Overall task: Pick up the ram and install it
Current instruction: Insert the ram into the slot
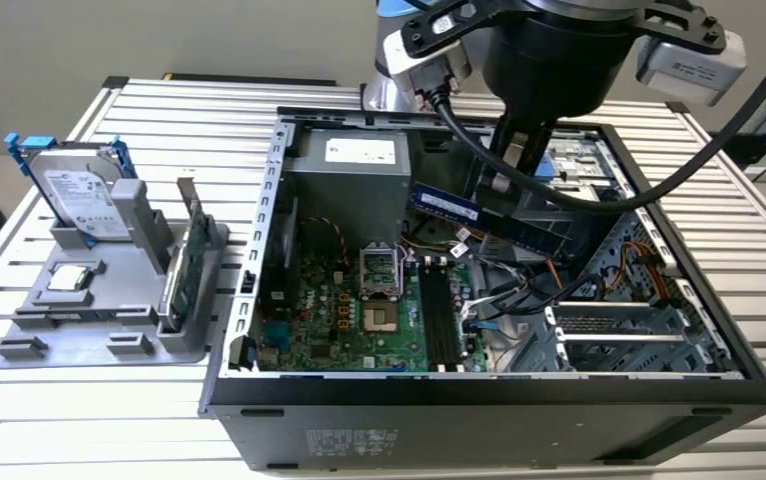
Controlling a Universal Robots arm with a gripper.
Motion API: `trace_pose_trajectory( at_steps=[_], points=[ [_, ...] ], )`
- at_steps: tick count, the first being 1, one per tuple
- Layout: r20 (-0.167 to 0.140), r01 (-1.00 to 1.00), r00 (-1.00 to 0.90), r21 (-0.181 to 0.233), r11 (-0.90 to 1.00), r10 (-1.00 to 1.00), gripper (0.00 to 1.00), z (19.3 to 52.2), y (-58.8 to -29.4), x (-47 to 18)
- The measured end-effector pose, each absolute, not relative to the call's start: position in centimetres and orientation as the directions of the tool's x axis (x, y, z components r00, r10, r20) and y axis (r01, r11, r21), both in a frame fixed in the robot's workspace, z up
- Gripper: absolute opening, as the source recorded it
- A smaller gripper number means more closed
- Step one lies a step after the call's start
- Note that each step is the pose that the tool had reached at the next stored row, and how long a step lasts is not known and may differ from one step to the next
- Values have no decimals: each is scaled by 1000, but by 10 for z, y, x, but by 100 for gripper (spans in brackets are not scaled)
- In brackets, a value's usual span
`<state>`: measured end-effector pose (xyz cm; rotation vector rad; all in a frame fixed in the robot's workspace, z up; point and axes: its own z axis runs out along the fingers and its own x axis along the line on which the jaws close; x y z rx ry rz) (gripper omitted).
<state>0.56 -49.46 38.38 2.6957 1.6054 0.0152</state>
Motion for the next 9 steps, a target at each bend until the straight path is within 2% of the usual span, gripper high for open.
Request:
trace_pose_trajectory(
  at_steps=[9],
  points=[
    [6, 824, 567, 8, -567, 824, 0, 384, -495, 6]
  ],
)
